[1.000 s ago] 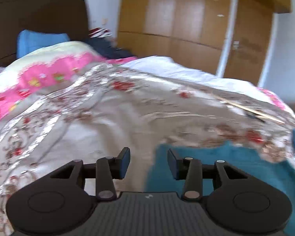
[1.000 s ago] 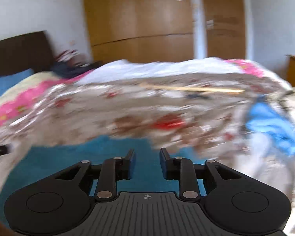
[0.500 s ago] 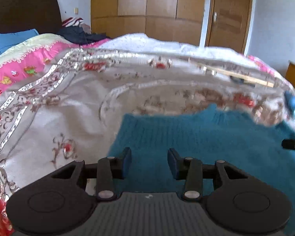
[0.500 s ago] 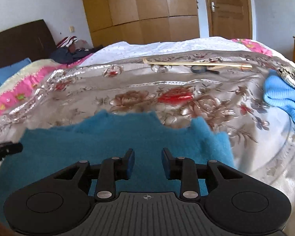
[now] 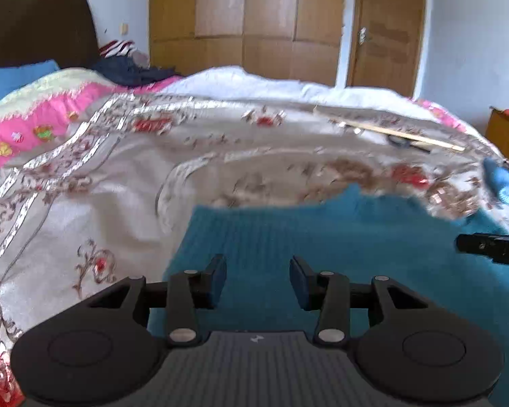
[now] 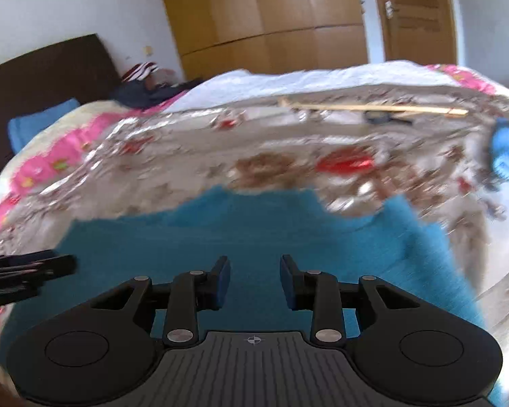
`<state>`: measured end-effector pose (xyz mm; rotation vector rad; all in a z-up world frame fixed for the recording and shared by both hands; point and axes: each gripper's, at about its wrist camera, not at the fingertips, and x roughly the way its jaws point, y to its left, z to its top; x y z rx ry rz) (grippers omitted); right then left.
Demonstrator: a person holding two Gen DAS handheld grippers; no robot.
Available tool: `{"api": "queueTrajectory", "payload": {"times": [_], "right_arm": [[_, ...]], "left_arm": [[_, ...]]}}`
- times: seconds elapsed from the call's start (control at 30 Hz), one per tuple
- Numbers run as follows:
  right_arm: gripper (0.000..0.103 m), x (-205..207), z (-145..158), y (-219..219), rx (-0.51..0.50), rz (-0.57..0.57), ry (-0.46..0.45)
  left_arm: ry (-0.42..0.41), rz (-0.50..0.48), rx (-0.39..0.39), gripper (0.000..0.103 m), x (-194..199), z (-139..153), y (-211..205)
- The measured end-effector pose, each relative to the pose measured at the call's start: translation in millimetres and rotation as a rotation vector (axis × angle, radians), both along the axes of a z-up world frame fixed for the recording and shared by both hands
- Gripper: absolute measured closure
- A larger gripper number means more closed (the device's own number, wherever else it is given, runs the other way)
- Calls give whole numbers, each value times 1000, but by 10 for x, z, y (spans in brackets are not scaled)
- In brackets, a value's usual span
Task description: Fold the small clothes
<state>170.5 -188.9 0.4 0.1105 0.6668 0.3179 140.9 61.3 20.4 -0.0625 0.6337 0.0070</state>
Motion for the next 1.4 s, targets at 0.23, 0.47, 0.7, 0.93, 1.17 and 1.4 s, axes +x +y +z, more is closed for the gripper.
{"api": "queueTrajectory", "payload": {"times": [0.23, 0.47, 0.7, 0.93, 1.17, 1.4], "right_arm": [[71, -17, 85, 89, -15, -8, 25], [70, -156, -116, 330, -52, 59, 89], [68, -309, 186, 433, -20, 84, 13], [63, -246, 267, 873, 27, 184, 95], [47, -47, 431, 1628, -11, 344, 164], [45, 181, 265, 2394, -175, 418, 277]], "left_arm": [[52, -33, 86, 50, -61, -171, -159], [50, -28, 37, 50, -228, -149, -149], [29, -3, -48, 50, -463, 53, -46], [98, 176, -143, 39, -852, -23, 330], [194, 219, -327, 27, -937, -217, 492], [182, 215, -431, 23, -924, -329, 574]]}}
